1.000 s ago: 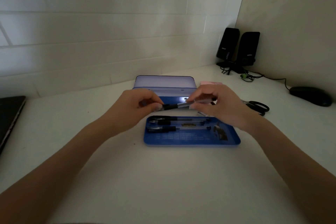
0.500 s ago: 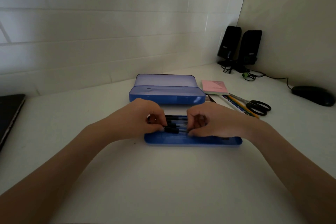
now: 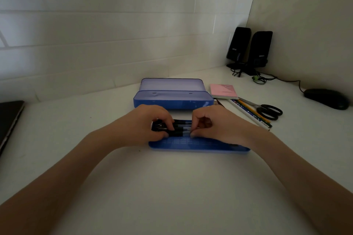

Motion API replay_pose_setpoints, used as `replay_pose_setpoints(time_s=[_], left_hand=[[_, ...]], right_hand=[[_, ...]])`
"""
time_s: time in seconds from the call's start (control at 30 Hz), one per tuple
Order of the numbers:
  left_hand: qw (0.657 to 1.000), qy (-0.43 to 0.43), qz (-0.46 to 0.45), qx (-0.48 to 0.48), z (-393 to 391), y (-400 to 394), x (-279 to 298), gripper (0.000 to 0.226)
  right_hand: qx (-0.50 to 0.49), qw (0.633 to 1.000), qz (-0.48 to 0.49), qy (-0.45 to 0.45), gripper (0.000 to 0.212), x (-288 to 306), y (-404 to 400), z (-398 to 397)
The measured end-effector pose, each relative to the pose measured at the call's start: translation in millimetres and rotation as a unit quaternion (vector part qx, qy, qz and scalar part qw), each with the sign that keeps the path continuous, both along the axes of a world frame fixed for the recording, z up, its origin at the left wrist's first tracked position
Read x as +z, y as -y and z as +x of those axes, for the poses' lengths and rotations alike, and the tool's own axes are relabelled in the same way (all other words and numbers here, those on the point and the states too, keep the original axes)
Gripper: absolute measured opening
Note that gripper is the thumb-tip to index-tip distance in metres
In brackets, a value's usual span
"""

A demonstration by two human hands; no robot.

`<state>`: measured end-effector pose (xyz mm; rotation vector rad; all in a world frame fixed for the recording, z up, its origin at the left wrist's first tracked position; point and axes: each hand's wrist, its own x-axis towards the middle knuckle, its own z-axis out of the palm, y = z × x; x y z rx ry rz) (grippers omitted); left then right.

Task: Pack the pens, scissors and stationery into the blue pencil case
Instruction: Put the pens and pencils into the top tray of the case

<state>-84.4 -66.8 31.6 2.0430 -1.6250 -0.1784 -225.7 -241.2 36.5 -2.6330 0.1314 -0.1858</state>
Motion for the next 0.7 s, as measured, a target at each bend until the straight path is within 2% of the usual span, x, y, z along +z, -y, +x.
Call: replay_pose_setpoints(time_s=[0.1,0.17,0.27,0.33,0.4,0.47,0.53,0.7], left_hand=[[1.000,0.000,0.000,0.008,1,0,-1,0.017],[1.000,0.001,0.002,0.011,2,-1,-1,0.018],[1.000,0.000,0.004,0.023,2,-1,-1,0.020],[1.000,-0.004,0.001,0.029,2,-1,-1,0.021],[0.999,-0.011,0.002,0.032,2,-1,-1,0.021],[0.999,-0.014,0.004,0.034,2,-1,-2,0.019],[0.999,-0.011,0.000,0.037,3,-1,-2,0.017],[0.999,-0.005,-0.007,0.038,4,0,-3,0.013]], right_hand=[[-0.035,0.999,0.003,0.031,0.011,7,11,-4],[-0.107,0.991,0.015,0.078,0.010,11,30,-6],[-0.243,0.961,-0.046,0.120,0.008,9,67,-13],[-0.330,0.936,-0.081,0.096,0.006,3,90,-20],[-0.386,0.918,-0.088,0.031,0.004,-3,103,-26],[-0.395,0.916,-0.072,-0.017,0.004,-6,107,-26],[-0.393,0.917,-0.060,-0.026,0.008,-5,105,-26],[-0.422,0.900,-0.079,-0.081,0.023,-3,101,-23]])
